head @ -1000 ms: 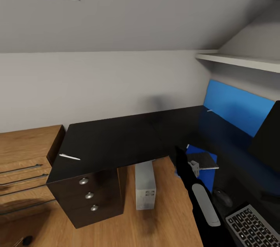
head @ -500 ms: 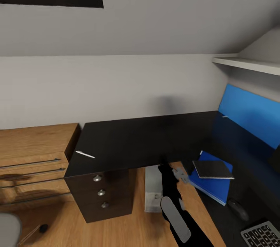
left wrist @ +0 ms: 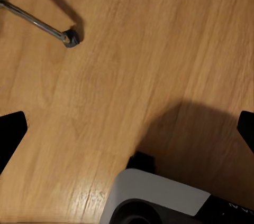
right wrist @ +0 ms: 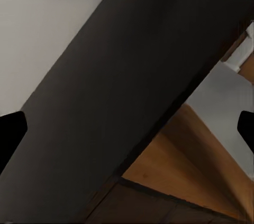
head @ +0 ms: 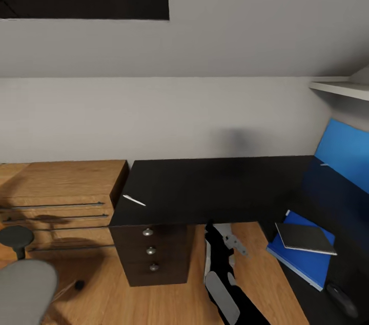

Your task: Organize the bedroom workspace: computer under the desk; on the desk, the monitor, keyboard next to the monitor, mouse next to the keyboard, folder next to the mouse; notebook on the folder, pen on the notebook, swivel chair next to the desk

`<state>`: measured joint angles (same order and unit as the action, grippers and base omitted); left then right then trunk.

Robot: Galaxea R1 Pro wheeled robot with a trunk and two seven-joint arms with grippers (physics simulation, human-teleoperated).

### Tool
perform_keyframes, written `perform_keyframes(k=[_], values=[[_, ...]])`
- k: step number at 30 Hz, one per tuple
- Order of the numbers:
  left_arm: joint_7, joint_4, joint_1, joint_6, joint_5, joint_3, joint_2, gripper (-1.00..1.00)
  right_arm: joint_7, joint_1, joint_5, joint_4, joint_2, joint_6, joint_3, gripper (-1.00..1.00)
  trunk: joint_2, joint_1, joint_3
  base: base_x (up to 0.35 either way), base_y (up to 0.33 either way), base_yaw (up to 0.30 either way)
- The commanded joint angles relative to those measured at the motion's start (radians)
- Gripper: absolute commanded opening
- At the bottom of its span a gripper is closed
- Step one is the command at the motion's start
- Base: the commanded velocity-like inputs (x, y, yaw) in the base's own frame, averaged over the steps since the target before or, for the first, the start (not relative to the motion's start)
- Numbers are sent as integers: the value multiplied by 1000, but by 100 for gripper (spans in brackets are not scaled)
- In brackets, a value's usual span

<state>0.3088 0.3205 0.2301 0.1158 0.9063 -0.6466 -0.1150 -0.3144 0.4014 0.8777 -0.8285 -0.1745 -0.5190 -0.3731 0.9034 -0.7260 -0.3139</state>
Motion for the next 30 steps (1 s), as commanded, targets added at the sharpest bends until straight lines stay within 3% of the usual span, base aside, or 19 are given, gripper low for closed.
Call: perform_keyframes(k=[1, 10, 11, 15, 30], values=[[6, 2, 1, 4, 10, -8, -1, 100, -3, 1, 4, 7, 0, -7, -3, 100, -6, 4, 3, 0, 0, 267], [6, 2, 0, 7, 8, -9, 4, 100, 1, 69, 0, 159, 0, -34, -4, 100, -69, 38, 36, 0, 0, 270], [5, 2, 0, 7, 7, -10, 6, 100, 1, 110, 0, 230, 0, -65, -3, 100, -76, 42, 39, 0, 0, 272], [4, 1, 1, 7, 5, -10, 7, 100, 2, 175, 0, 337, 0, -124, -3, 100, -104, 57, 54, 0, 0, 273], [4, -17, 0, 7, 2, -13, 36, 100, 2, 253, 0, 505, 0, -182, 3, 100, -209, 115, 105, 0, 0, 283]])
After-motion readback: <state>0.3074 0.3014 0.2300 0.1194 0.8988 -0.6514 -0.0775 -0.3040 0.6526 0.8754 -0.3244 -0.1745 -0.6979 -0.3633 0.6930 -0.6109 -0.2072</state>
